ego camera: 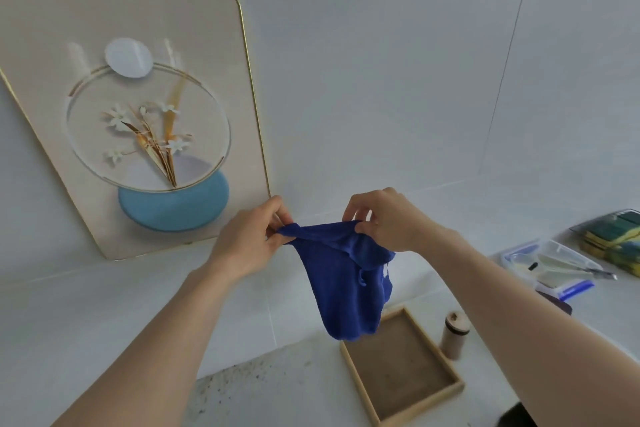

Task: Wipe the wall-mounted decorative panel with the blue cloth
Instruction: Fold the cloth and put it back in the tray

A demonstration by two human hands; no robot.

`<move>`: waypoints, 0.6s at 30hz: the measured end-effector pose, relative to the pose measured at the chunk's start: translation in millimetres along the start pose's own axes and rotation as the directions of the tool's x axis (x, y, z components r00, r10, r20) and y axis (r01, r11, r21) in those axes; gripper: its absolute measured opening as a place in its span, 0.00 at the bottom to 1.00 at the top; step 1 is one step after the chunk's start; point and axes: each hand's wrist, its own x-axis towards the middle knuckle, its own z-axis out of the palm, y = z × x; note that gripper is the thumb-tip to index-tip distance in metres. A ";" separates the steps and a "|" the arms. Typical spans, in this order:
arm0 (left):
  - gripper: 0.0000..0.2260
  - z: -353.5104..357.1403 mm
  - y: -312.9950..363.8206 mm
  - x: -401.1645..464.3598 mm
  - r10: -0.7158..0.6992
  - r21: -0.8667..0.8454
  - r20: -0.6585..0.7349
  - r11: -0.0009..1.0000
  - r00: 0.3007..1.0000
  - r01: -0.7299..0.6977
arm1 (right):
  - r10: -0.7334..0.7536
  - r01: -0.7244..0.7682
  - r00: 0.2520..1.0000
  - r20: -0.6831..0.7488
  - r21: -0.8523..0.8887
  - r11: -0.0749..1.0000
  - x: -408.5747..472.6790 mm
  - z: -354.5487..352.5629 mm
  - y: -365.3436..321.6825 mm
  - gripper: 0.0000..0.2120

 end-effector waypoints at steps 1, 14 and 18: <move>0.08 12.4 1.8 1.0 -0.006 0.009 0.019 1.000 1.000 0.006 | 0.014 -0.014 1.000 0.006 -0.007 1.000 -3.4 3.6 9.9 0.12; 0.08 190.9 -1.9 1.8 -0.144 0.160 0.207 0.981 0.968 0.111 | 0.215 -0.212 0.969 0.122 -0.037 0.977 -38.8 100.9 150.3 0.13; 0.09 245.7 -14.5 -7.4 -0.200 0.210 0.245 0.966 0.949 0.150 | 0.253 -0.254 0.957 0.140 -0.015 0.967 -54.1 140.4 185.5 0.14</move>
